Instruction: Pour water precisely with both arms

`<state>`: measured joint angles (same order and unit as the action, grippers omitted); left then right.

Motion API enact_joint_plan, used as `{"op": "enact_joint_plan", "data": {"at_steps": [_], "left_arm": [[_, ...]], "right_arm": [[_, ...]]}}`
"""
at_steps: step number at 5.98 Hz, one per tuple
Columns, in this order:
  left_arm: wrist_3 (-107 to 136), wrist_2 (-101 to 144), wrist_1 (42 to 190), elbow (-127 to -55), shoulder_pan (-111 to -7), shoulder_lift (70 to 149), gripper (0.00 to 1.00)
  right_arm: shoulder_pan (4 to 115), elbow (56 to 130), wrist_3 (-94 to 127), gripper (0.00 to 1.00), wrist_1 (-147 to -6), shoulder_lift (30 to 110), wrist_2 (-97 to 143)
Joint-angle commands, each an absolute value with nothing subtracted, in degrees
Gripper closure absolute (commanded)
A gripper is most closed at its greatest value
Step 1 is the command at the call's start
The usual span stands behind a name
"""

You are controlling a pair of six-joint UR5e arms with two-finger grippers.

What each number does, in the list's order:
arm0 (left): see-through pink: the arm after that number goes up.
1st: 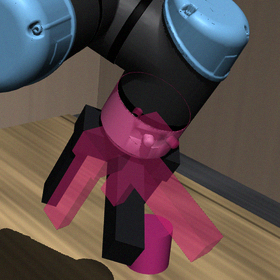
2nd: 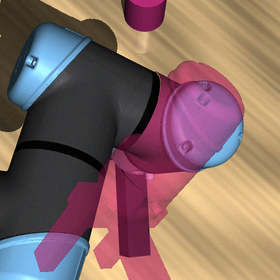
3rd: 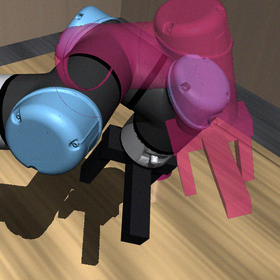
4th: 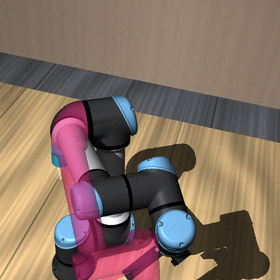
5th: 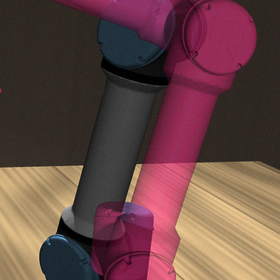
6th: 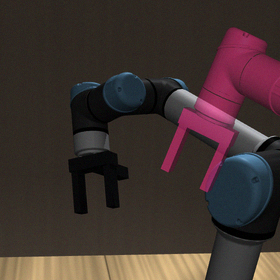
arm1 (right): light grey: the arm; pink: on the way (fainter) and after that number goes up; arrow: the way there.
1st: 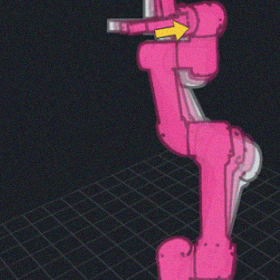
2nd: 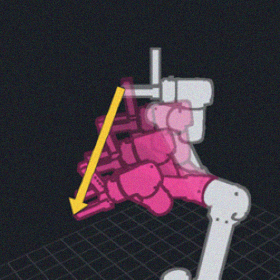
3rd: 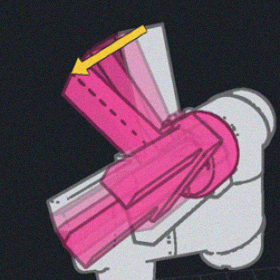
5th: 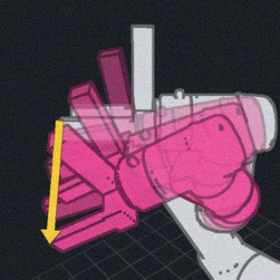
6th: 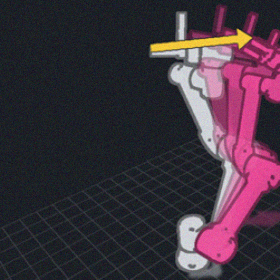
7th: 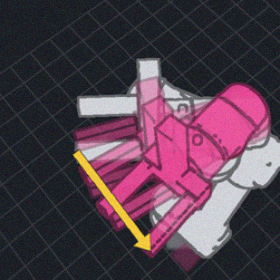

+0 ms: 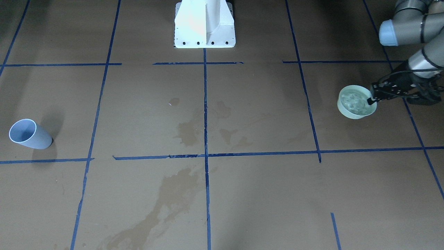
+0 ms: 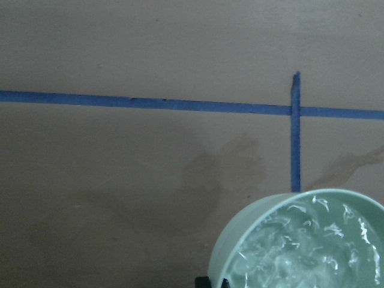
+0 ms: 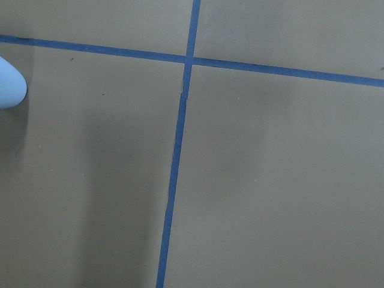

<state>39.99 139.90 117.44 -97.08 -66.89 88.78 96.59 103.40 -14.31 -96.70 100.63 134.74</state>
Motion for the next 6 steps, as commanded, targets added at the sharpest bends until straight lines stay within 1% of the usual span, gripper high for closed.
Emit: {"op": "enact_joint_plan", "data": {"at_steps": [1, 3, 6], "left_arm": [[32.5, 143.6, 117.9, -91.2, -70.9, 88.2, 1.0], [32.8, 143.5, 122.2, -86.2, -70.8, 88.5, 1.0], [33.7, 143.0, 124.4, -84.3, -70.5, 89.2, 1.0]], "right_arm": [[96.6, 103.4, -14.3, 0.0, -96.7, 100.6, 134.7], [96.6, 103.4, -14.2, 0.0, -96.7, 100.6, 134.7], [96.6, 103.4, -14.2, 0.0, -96.7, 100.6, 134.6]]}}
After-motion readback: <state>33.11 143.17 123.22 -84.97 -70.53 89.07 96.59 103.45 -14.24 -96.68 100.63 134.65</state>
